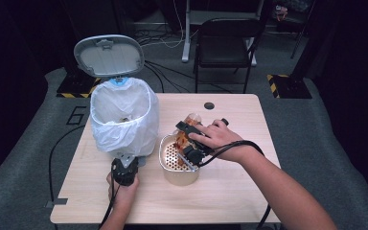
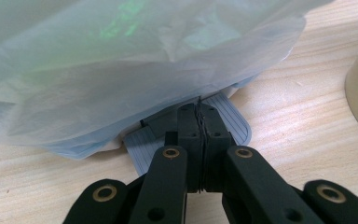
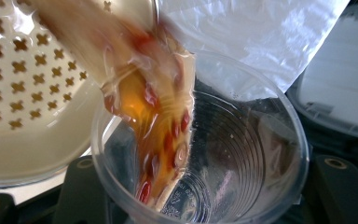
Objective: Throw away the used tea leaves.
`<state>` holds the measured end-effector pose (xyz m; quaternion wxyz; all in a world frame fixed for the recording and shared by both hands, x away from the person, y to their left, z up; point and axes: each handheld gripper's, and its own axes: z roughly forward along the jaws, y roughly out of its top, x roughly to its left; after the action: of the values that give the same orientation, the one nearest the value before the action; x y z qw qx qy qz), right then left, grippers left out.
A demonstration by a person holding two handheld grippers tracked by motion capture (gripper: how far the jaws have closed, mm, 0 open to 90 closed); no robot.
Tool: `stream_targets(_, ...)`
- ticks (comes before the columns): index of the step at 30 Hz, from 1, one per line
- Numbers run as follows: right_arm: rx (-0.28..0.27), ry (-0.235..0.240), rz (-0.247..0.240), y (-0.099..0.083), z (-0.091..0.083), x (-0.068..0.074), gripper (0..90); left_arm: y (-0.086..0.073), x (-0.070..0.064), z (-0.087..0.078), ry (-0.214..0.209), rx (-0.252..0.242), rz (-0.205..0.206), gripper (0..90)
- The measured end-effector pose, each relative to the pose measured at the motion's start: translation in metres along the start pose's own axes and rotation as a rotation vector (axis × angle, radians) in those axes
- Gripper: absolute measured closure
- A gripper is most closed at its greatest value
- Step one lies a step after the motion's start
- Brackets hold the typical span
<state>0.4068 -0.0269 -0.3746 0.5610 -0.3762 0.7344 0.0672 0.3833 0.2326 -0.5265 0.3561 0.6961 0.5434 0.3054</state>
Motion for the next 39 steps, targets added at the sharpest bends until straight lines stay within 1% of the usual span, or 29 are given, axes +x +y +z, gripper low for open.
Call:
stream_targets(2,0.023,-0.013,-0.049,0.004,-0.001,0.003,39.3,0.0,0.0,0.0,0.0,0.0,0.001,89.0)
stream_targets(3,0.024,-0.017,-0.061,0.005,-0.001,0.005,39.3,0.0,0.0,0.0,0.0,0.0,-0.001,88.9)
stream_targets(4,0.033,-0.024,-0.085,0.007,-0.002,0.007,39.3,0.0,0.0,0.0,0.0,0.0,0.001,88.9)
stream_targets(5,0.036,-0.033,-0.107,0.009,-0.001,0.008,39.4,0.0,0.001,-0.001,0.013,0.003,0.021,88.9)
stream_targets(6,0.04,-0.033,-0.167,0.009,-0.002,0.007,39.4,0.001,0.002,0.0,0.004,0.003,0.025,88.9)
stream_targets(7,0.051,-0.014,-0.2,0.01,-0.002,0.008,39.4,0.0,0.001,0.0,0.0,0.004,0.013,88.9)
stream_targets(8,0.056,-0.028,-0.222,0.011,-0.002,0.009,39.4,-0.001,-0.002,0.0,0.001,0.001,-0.027,88.9)
stream_targets(9,0.061,-0.035,-0.264,0.012,-0.002,0.009,39.4,-0.001,-0.003,0.001,0.0,-0.019,-0.041,88.9)
stream_targets(10,0.067,-0.06,-0.293,0.014,-0.002,0.012,39.3,0.0,-0.002,0.001,0.004,-0.023,-0.025,88.9)
stream_targets(11,0.06,-0.11,-0.23,0.015,-0.001,0.021,39.3,0.0,-0.002,0.001,0.001,-0.016,-0.02,88.9)
stream_targets(12,0.057,-0.136,-0.213,0.017,0.0,0.025,39.4,0.0,-0.001,0.001,0.0,-0.013,-0.011,89.0)
stream_targets(13,0.073,-0.146,-0.211,0.018,-0.001,0.028,39.3,0.0,0.0,0.0,0.002,-0.005,-0.002,89.0)
stream_targets(14,0.071,-0.159,-0.237,0.019,-0.001,0.03,39.3,0.0,0.0,0.0,0.003,-0.003,0.0,88.9)
stream_targets(15,0.069,-0.169,-0.281,0.018,-0.001,0.031,39.3,0.0,0.0,0.0,0.003,-0.003,0.0,88.9)
stream_targets(16,0.079,-0.171,-0.315,0.018,-0.001,0.031,39.3,0.0,0.0,0.0,0.003,-0.003,0.0,89.0)
stream_targets(17,0.086,-0.164,-0.336,0.018,-0.001,0.031,39.3,0.0,0.0,0.0,0.003,-0.003,0.0,88.9)
stream_targets(19,0.082,-0.185,-0.356,0.018,-0.002,0.032,39.3,0.0,0.0,0.0,0.003,-0.003,0.0,88.9)
stream_targets(22,0.081,-0.193,-0.355,0.018,-0.003,0.032,39.3,0.0,0.0,0.0,0.003,-0.003,0.0,88.9)
stream_targets(27,0.08,-0.201,-0.391,0.019,-0.004,0.032,39.2,0.0,0.0,0.0,0.004,-0.001,0.0,88.9)
stream_targets(39,0.079,-0.209,-0.398,0.021,-0.003,0.032,39.1,0.0,0.0,0.0,0.004,-0.001,0.0,89.0)
